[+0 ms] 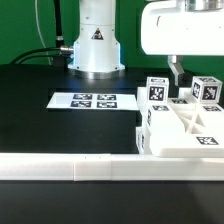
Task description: Assemble chair
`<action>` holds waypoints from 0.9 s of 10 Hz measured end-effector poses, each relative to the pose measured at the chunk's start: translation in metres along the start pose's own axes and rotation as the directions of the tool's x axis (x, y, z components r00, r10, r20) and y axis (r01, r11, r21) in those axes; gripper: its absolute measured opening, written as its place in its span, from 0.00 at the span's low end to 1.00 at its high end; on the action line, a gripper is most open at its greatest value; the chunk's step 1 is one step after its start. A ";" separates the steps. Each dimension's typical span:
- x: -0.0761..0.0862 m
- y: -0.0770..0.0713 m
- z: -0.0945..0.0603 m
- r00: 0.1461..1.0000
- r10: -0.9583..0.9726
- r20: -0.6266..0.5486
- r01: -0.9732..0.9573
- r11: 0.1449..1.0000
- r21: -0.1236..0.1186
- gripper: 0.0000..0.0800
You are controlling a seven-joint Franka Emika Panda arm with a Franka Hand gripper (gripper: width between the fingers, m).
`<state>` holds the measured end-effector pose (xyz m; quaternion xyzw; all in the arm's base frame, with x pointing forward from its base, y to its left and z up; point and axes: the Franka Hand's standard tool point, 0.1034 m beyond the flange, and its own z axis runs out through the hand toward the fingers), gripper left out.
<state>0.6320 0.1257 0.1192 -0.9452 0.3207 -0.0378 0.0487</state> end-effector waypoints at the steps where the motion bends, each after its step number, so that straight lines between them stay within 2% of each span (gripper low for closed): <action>1: -0.001 -0.001 0.001 0.994 -0.105 -0.002 0.105 0.994 -0.003 0.81; 7: -0.001 0.000 0.001 0.906 -0.423 -0.007 0.423 0.906 -0.023 0.81; 8: 0.000 0.000 0.001 0.896 -0.445 -0.006 0.445 0.895 -0.023 0.70; 9: 0.000 0.001 0.001 0.855 -0.519 -0.005 0.518 0.855 -0.028 0.53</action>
Offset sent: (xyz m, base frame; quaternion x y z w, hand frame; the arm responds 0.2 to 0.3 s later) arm 0.0006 0.0013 -0.0012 -0.0005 -0.0011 -0.1990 0.9800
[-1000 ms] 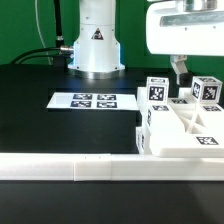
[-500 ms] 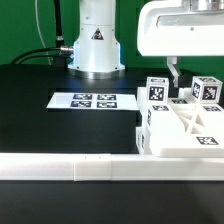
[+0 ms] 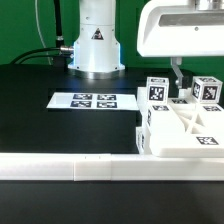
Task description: Assemble chair
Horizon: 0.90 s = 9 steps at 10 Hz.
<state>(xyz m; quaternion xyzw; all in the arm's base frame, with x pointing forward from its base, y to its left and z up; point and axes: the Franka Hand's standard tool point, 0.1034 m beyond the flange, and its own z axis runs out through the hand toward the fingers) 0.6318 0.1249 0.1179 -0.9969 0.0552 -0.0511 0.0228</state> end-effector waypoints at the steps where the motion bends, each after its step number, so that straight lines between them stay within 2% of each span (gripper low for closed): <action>1: 0.000 0.000 0.000 1.000 -0.027 0.000 0.027 1.000 0.000 0.53; 2: 0.000 0.001 0.000 1.000 -0.027 0.000 0.027 1.000 0.000 0.36; 6: 0.000 0.001 0.000 1.000 0.003 0.000 -0.003 1.000 0.000 0.36; 9: 0.001 0.000 0.000 0.950 0.311 -0.021 -0.311 0.950 0.014 0.36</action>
Offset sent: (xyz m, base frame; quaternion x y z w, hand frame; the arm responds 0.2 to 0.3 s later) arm 0.0000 0.0000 0.0000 0.0000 0.0000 0.0000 1.0000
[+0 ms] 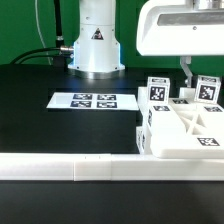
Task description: Assemble chair
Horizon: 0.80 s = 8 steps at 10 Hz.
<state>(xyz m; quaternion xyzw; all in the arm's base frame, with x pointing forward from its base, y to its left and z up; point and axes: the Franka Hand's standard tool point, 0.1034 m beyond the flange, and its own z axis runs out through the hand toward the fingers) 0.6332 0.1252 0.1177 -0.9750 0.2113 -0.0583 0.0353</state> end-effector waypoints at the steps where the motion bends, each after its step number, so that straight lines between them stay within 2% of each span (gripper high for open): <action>1: 0.002 -0.003 0.000 0.997 0.069 -0.027 -0.068 0.998 0.013 0.36; 5: 0.002 -0.002 0.000 0.926 0.377 -0.017 -0.376 0.926 0.029 0.36; 6: 0.001 0.001 0.000 0.865 0.502 -0.007 -0.501 0.864 0.046 0.36; 8: -0.002 0.000 -0.001 0.740 0.672 0.007 -0.672 0.739 0.050 0.36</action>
Offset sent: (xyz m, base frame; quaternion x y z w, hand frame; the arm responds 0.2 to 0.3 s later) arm 0.0000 0.0000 0.0000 0.0000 0.0000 0.1296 0.9916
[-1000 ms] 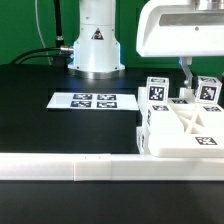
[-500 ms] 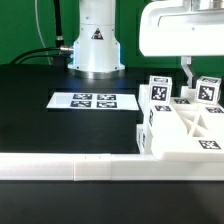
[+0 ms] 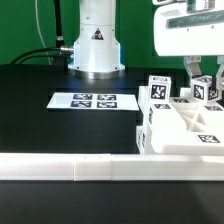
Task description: Assemble chair
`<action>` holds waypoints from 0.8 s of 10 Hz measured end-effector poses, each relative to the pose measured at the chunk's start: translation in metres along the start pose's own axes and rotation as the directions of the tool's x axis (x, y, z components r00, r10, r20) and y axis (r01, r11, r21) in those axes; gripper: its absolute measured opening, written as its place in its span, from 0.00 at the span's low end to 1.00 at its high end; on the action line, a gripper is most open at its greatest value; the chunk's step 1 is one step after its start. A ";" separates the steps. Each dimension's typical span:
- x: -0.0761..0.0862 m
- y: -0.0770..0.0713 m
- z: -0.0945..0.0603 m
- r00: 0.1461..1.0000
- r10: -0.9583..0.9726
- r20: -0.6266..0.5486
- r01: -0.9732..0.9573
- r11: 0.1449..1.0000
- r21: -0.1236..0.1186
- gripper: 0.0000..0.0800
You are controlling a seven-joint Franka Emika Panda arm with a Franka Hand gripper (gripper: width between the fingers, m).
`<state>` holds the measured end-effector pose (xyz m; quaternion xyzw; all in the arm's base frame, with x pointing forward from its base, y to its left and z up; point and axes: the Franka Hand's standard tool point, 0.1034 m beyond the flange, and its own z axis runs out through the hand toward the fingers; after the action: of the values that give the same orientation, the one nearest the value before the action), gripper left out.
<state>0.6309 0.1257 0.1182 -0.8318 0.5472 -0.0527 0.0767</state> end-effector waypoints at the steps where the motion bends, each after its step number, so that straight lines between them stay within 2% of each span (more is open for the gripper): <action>1: 0.001 0.000 0.000 0.998 0.058 0.000 -0.058 0.998 0.001 0.36; 3: 0.002 0.000 0.000 0.977 0.211 0.008 -0.211 0.977 0.007 0.36; 5: 0.002 0.000 0.000 0.985 0.175 0.008 -0.175 0.985 0.004 0.36; 7: -0.001 -0.003 -0.002 0.994 0.110 0.013 -0.110 0.994 0.003 0.76; 8: -0.002 -0.004 -0.002 0.999 0.044 0.013 -0.044 0.999 0.004 0.80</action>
Offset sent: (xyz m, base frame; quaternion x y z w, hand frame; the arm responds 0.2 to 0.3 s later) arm 0.0000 0.0000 0.0000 0.0000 0.0000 0.1296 0.9916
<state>0.6329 0.1290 0.1207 -0.8197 0.5647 -0.0468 0.0835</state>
